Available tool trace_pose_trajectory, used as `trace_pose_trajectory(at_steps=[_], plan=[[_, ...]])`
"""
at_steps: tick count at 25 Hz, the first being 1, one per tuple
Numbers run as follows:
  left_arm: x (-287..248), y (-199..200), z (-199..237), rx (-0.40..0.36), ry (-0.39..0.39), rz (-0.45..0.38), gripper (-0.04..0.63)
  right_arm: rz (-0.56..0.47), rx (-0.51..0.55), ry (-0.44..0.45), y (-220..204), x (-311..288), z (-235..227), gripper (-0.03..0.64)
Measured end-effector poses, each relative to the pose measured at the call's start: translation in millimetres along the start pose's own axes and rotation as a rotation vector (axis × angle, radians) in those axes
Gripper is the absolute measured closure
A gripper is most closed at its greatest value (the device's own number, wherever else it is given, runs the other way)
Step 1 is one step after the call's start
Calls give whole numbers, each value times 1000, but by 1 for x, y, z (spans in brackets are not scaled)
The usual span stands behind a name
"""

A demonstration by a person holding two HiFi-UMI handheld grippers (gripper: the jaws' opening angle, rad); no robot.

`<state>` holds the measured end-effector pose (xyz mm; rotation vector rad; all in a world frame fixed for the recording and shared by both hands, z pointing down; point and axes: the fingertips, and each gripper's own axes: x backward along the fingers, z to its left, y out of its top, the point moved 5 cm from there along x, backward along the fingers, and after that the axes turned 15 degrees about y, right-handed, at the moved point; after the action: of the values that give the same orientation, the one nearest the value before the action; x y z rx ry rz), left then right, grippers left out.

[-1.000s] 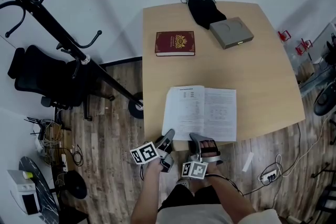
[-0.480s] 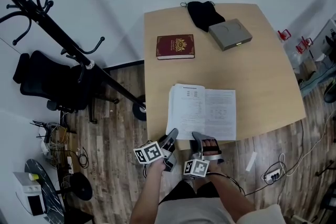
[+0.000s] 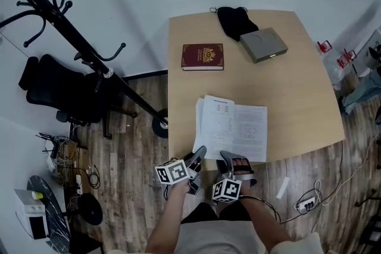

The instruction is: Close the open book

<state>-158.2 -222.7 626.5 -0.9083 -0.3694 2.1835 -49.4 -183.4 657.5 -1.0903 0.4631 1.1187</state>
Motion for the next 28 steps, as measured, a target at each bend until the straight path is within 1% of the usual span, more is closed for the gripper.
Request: trace_pose_trajectory(at_steps=[3,6,8,10,13,15,19,22,25,28], plan=[[-1,2,-7,-21,-10,1,560,-35,-2,45,0,16,-3,452],[-2,3,-14,-40,-15,1,560,-71,-10,71,-4,32,-5,446],[-2,3,-19,-55,-14,3,560,-102,-66,82,-10,41,-10,446],[-2,2,-26,-67,-16,3,560,-137,-150,82,-19,48,-19,446],[-3,0,-33,-84,-17,4,560,-180,-277,62,-33,53,-36,449],[-3,-1,-37,-96,-16,9,560,-193,-342,50,-42,53,-46,449],[-5,-4,-49,-122,-22,10,560,-203,-424,37,-54,51,-61,456],[-7,-7,-57,-153,-34,28,560,-208,-479,38,-58,49,-65,462],[-10,-7,-64,-177,-43,47,560,-215,-526,37,-59,48,-70,480],[-12,-8,-70,-194,-50,59,560,-248,-570,44,-54,50,-74,499]])
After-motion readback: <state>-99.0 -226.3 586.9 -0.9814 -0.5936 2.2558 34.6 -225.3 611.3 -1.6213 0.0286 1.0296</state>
